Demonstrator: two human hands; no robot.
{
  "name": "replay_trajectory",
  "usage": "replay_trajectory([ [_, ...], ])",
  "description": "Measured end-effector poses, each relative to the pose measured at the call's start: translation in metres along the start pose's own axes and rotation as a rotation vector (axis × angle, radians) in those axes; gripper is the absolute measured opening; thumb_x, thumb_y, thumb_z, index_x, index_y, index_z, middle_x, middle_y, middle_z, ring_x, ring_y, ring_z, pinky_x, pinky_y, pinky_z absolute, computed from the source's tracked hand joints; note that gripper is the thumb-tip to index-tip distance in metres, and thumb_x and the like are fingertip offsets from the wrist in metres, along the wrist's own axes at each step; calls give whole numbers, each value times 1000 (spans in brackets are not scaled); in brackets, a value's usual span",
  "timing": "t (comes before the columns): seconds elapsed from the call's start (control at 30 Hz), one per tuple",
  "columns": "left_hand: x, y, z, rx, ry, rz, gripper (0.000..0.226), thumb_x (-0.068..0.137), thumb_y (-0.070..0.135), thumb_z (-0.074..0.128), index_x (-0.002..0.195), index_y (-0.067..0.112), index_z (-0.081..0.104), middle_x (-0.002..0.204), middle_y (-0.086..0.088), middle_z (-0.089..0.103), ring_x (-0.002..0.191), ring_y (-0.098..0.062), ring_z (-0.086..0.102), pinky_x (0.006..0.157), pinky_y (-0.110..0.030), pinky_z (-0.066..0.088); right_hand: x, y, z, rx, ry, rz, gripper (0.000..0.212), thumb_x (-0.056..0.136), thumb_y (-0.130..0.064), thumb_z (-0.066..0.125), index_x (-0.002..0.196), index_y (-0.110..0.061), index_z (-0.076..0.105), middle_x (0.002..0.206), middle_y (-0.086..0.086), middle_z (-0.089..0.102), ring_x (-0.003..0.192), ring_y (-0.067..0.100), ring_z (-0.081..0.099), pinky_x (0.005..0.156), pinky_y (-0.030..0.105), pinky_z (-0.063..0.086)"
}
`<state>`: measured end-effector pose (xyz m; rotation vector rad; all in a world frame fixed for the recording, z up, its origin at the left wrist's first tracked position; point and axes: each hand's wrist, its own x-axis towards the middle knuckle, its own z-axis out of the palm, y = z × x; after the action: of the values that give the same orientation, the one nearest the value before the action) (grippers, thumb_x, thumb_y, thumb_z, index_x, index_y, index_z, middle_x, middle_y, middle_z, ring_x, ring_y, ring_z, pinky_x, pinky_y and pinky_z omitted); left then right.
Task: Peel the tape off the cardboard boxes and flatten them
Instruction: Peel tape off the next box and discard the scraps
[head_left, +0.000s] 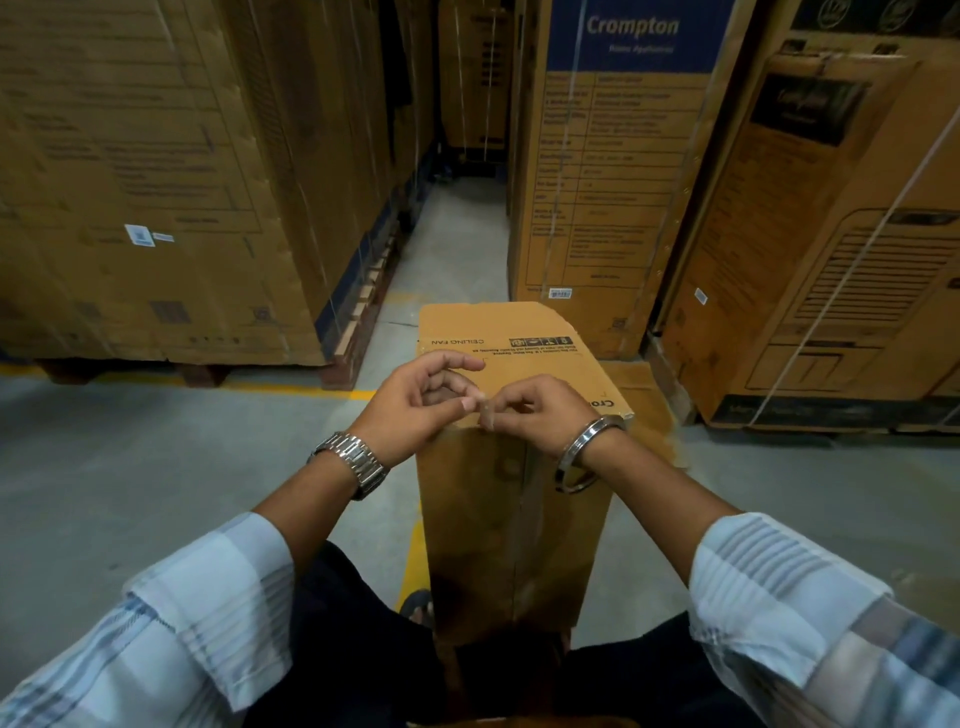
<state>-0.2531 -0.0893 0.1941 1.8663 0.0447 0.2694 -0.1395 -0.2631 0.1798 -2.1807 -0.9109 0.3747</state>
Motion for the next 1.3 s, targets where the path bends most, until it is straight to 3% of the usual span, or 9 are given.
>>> replay_trajectory([
  [0.07, 5, -5, 6, 137, 68, -13, 41, 87, 9, 74, 123, 27, 62, 110, -2, 69, 85, -21, 71, 77, -36, 60, -3, 4, -2, 149, 63, 60, 11, 87, -32, 76, 82, -22, 79, 79, -6, 74, 81, 17, 63, 75, 36, 53],
  [0.17, 12, -15, 17, 355, -4, -27, 51, 83, 15, 79, 129, 28, 59, 119, 4, 57, 99, -12, 66, 89, -34, 59, -9, 13, -14, 382, 119, 122, 9, 90, -17, 73, 84, -11, 77, 88, 3, 78, 87, 22, 72, 81, 36, 58],
  [0.27, 20, -17, 23, 572, -74, 12, 38, 84, 20, 77, 119, 32, 68, 111, 9, 61, 98, -8, 60, 89, -33, 56, -19, 20, -27, 623, 182, 172, 8, 89, -6, 71, 83, -5, 75, 88, 15, 78, 91, 32, 74, 86, 40, 59],
  [0.5, 32, -10, 44, 968, -239, 52, 41, 94, 37, 62, 133, 48, 56, 122, 10, 48, 111, -15, 43, 84, -32, 40, -35, 33, -45, 661, 336, 194, 6, 87, 0, 70, 83, 3, 74, 74, 15, 75, 59, 19, 68, 65, 29, 60],
  [0.6, 34, -10, 55, 1084, -247, 71, 49, 90, 49, 64, 137, 49, 50, 124, 7, 44, 111, -17, 41, 83, -30, 36, -37, 33, -50, 655, 367, 217, 9, 87, -1, 71, 87, 7, 72, 72, 12, 75, 60, 18, 65, 61, 25, 56],
  [0.8, 36, -16, 86, 1235, -114, 143, 61, 71, 73, 67, 121, 43, 49, 130, 9, 48, 122, -20, 43, 99, -43, 42, -39, 28, -55, 552, 323, 232, 8, 86, -11, 74, 83, -4, 73, 79, 10, 77, 77, 19, 72, 77, 37, 56],
  [0.93, 35, -26, 97, 1239, -6, 164, 53, 74, 72, 63, 112, 39, 47, 123, 11, 56, 118, -17, 53, 101, -43, 43, -42, 25, -60, 584, 285, 245, 12, 87, -3, 72, 88, 8, 68, 72, 13, 73, 65, 19, 72, 62, 26, 57],
  [1.1, 37, -30, 94, 1229, 1, 193, 41, 81, 60, 56, 110, 34, 43, 114, 7, 56, 110, -20, 56, 96, -42, 46, -45, 18, -60, 605, 277, 267, 11, 88, 1, 70, 78, -1, 66, 62, 8, 70, 57, 16, 69, 51, 21, 54],
  [1.3, 38, -31, 98, 1216, -10, 207, 39, 85, 54, 55, 114, 31, 42, 116, 5, 56, 111, -21, 56, 97, -42, 47, -42, 15, -57, 587, 327, 247, 11, 88, -1, 69, 78, 0, 67, 69, 15, 70, 71, 30, 71, 71, 42, 61],
])
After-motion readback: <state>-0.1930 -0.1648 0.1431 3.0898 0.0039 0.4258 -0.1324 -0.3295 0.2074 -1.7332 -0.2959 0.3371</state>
